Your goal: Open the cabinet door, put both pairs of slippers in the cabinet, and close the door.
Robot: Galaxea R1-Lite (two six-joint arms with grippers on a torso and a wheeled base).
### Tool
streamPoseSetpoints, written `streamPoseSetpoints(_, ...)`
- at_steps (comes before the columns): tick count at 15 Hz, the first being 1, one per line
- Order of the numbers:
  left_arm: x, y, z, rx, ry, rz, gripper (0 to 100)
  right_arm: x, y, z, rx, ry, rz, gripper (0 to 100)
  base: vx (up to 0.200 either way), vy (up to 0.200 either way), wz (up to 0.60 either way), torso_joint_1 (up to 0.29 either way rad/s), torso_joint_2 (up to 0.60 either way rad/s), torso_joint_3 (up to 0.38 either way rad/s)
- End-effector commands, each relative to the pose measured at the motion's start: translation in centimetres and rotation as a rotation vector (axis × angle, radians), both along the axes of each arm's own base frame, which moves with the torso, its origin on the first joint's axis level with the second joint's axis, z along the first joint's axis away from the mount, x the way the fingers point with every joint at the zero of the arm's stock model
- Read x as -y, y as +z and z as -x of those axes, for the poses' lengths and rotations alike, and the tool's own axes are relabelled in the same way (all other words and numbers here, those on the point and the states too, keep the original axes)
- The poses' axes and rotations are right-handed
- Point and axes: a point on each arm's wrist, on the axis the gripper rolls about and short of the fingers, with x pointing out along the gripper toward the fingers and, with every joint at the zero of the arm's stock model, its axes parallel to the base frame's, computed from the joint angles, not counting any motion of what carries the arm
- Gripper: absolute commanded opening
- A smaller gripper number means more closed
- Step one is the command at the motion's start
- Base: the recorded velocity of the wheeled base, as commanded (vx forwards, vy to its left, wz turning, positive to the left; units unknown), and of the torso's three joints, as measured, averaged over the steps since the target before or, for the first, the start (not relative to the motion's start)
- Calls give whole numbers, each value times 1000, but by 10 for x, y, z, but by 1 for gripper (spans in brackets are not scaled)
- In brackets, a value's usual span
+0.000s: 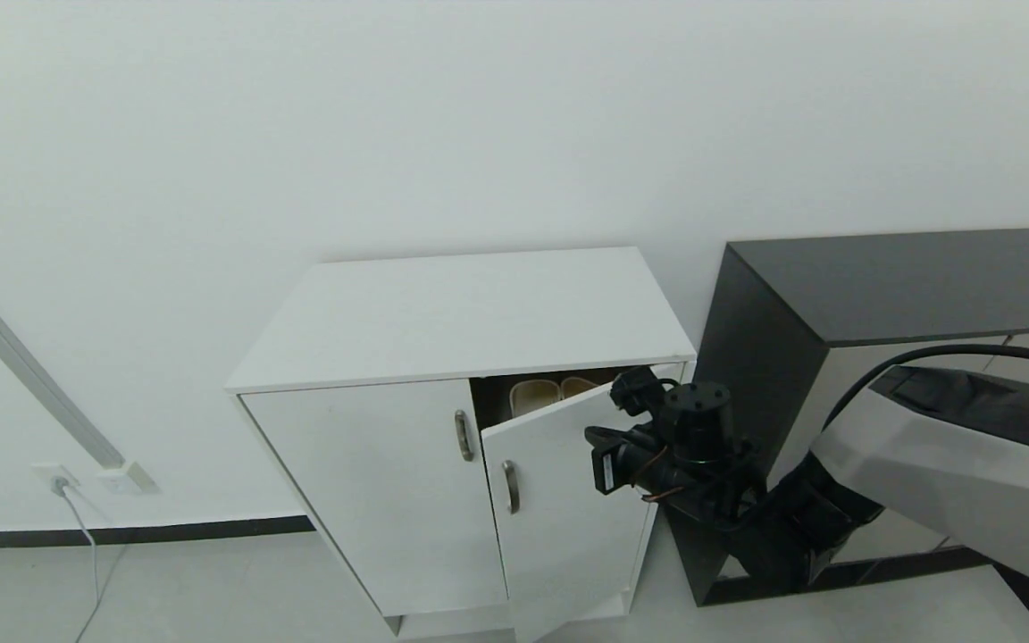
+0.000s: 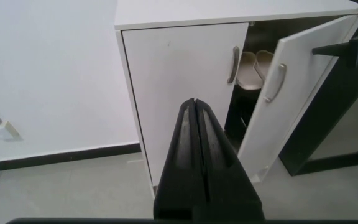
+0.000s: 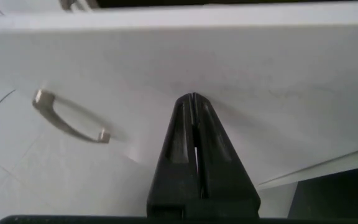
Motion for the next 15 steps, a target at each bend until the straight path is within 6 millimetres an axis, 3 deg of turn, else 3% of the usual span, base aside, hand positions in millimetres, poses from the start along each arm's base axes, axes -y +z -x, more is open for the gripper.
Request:
streamPoseSetpoints(1, 0, 0, 0, -1, 0, 0, 0, -1, -6, -6, -4, -7, 3, 0, 0, 0, 0, 0, 0, 0)
streamPoseSetpoints(15, 0, 0, 0, -1, 0, -1, 0, -4, 0, -19, 15, -17, -11, 0, 0, 0, 0, 0, 0, 0)
